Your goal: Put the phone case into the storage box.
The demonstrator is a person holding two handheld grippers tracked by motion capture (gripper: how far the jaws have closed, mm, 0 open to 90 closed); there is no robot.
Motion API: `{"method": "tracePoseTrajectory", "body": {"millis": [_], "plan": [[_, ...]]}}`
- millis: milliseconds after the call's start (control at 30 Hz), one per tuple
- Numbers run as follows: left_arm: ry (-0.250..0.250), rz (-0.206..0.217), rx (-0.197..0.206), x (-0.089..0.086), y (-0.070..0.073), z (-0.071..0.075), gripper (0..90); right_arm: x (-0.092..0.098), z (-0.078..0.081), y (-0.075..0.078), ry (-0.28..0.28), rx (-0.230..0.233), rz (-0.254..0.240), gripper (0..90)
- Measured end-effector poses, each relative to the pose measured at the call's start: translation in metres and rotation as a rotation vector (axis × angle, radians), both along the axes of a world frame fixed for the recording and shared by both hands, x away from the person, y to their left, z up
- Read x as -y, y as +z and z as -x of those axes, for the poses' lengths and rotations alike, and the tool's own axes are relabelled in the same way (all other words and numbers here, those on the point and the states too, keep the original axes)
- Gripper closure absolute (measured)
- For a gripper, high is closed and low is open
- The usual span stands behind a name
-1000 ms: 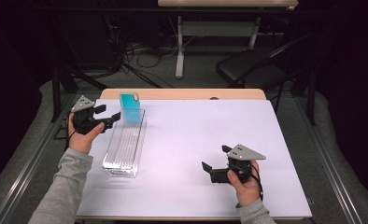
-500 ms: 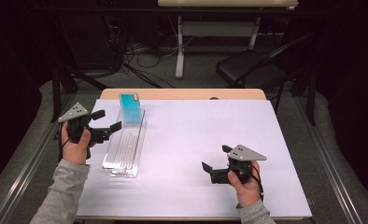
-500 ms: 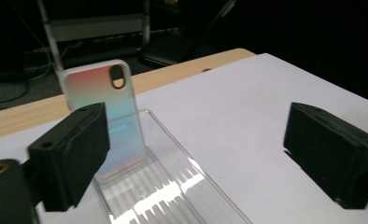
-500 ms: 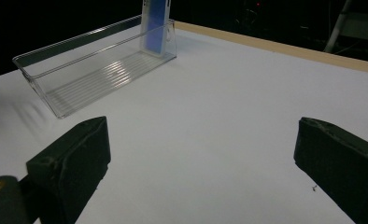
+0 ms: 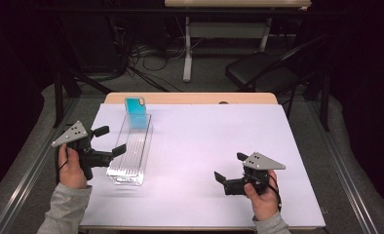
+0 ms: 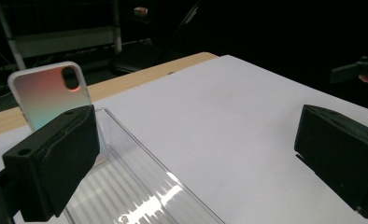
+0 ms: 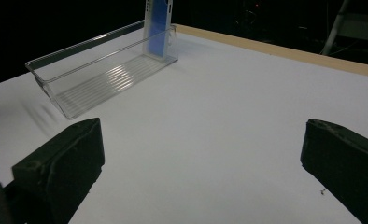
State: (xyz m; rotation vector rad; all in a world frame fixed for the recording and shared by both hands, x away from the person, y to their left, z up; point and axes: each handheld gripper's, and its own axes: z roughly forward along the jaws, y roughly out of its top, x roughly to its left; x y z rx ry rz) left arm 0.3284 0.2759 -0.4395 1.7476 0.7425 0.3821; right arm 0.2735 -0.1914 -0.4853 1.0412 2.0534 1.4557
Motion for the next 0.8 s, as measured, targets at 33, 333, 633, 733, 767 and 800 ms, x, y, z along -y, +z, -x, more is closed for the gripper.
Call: {"method": "tracePoseTrajectory", "body": {"millis": [33, 333, 633, 733, 767, 800], "plan": [[0.002, -0.005, -0.002, 0.001, -0.001, 0.002, 0.3, 0.001, 0.001, 0.001, 0.000, 0.007, 0.008, 0.0], [-0.011, 0.005, -0.024, 0.009, -0.013, 0.012, 0.3, 0.005, 0.007, 0.001, -0.010, 0.004, 0.021, 0.0], [0.010, -0.032, -0.007, 0.016, -0.026, 0.025, 0.3, 0.015, 0.014, -0.001, -0.040, 0.015, 0.037, 0.0], [0.020, -0.036, -0.010, 0.017, -0.030, 0.029, 0.3, 0.021, 0.016, -0.004, -0.062, 0.014, 0.033, 0.0], [0.019, -0.036, -0.014, 0.016, -0.031, 0.030, 0.3, 0.023, 0.017, -0.005, -0.067, 0.015, 0.032, 0.0], [0.019, -0.039, -0.016, 0.016, -0.032, 0.032, 0.3, 0.024, 0.018, -0.006, -0.070, 0.012, 0.029, 0.0]]}}
